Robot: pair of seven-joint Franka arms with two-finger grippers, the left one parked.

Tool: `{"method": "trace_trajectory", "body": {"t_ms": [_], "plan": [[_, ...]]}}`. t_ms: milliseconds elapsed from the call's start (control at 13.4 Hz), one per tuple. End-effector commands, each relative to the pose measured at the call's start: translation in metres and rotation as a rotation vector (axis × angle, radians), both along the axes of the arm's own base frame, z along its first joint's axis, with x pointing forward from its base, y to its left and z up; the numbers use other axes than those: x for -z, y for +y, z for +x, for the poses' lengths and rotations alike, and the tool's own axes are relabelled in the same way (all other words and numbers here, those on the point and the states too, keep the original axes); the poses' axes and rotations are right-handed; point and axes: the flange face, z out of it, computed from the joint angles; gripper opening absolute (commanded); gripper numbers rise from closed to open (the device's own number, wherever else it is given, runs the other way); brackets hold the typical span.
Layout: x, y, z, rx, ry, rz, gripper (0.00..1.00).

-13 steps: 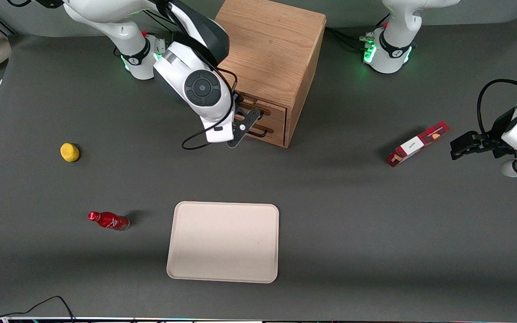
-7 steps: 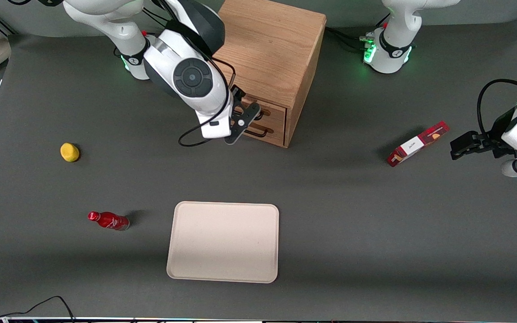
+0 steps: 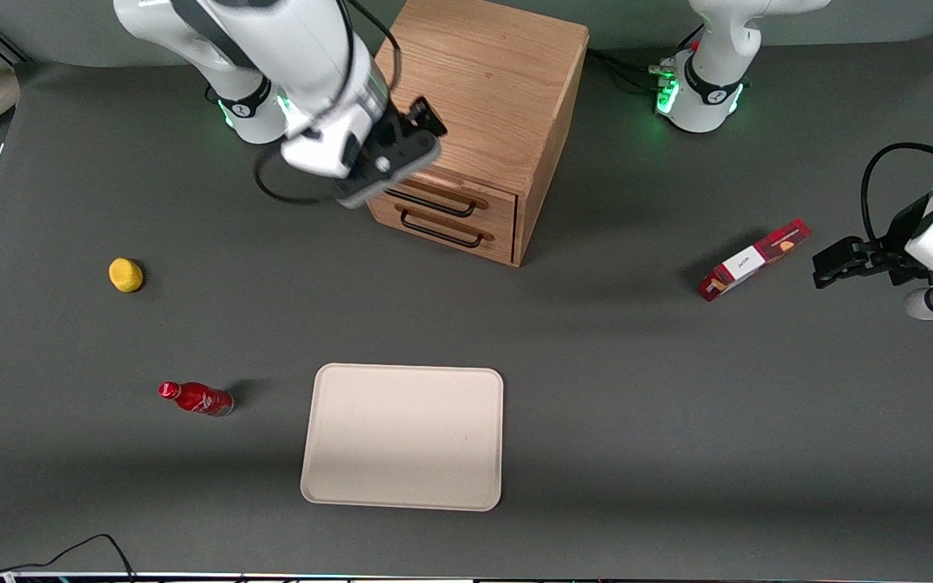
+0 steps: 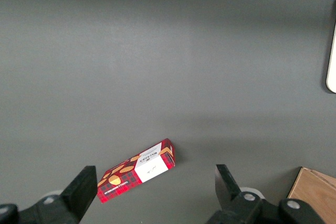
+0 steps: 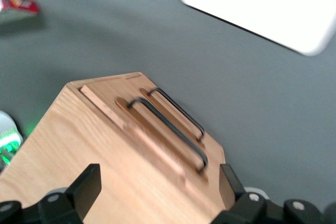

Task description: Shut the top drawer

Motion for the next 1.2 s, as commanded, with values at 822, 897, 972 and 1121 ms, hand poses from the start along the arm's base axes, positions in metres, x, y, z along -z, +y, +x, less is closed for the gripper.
{"method": "trace_trajectory", "body": {"t_ms": [822, 897, 972, 1121], "plan": [[-0.030, -0.320, 0.069, 0.878, 0.007, -0.134, 1.00], [-0.025, -0.333, 0.071, 0.831, 0.018, -0.117, 1.00], [-0.021, -0.346, 0.071, 0.780, 0.022, -0.106, 1.00], [-0.022, -0.370, 0.061, 0.670, 0.003, -0.097, 1.00]]}}
